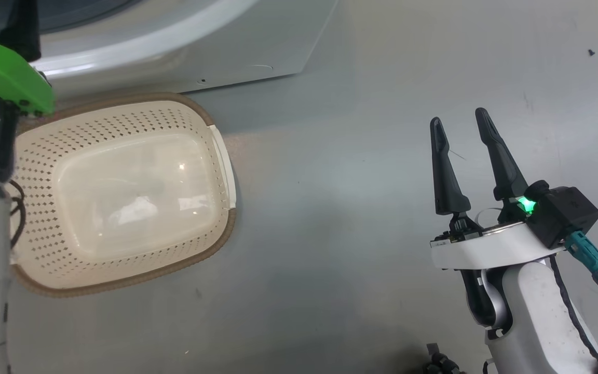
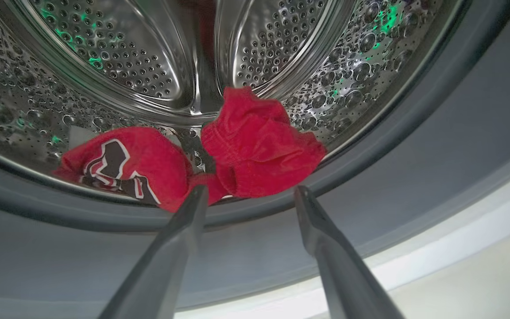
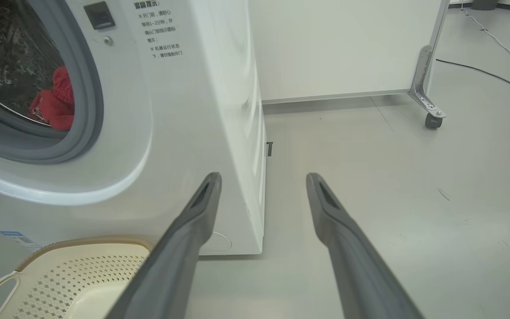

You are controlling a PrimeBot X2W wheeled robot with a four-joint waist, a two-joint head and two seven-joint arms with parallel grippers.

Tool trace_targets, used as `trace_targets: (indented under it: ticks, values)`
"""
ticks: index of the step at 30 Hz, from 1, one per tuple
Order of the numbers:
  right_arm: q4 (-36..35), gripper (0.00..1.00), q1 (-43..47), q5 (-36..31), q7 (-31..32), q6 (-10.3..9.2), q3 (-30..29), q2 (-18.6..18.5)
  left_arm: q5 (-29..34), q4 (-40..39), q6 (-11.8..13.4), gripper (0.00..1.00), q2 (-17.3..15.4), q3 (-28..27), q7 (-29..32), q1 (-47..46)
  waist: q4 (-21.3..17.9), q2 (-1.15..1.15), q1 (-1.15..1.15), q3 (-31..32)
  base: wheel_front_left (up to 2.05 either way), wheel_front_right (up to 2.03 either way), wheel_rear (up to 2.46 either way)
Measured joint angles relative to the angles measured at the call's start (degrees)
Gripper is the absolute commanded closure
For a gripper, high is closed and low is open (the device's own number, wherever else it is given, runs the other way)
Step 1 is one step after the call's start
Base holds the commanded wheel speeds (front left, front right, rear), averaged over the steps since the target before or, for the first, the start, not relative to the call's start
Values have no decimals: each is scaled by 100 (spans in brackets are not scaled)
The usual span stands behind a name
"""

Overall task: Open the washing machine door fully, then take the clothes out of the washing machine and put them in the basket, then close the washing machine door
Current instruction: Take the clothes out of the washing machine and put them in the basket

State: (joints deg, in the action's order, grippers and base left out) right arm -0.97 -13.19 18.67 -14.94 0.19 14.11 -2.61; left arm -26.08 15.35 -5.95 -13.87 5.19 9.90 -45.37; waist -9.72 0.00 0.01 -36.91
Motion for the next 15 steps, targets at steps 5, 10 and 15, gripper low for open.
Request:
trace_targets:
  ticks: [5,10,15]
  values:
    - [1,0,-85,65,0,-87,65,-1,-7,140,-27,0,-147,-36,73,-421,-177,0,0,-160,0,0,0]
    - [1,0,-180,181,0,-93,98,0,-10,310,-42,0,-252,-57,140,-789,-309,0,0,-285,0,0,0]
    - [5,0,-230,246,0,-140,164,1,-108,450,-48,0,-349,-192,136,-1197,-417,0,0,-364,0,0,0]
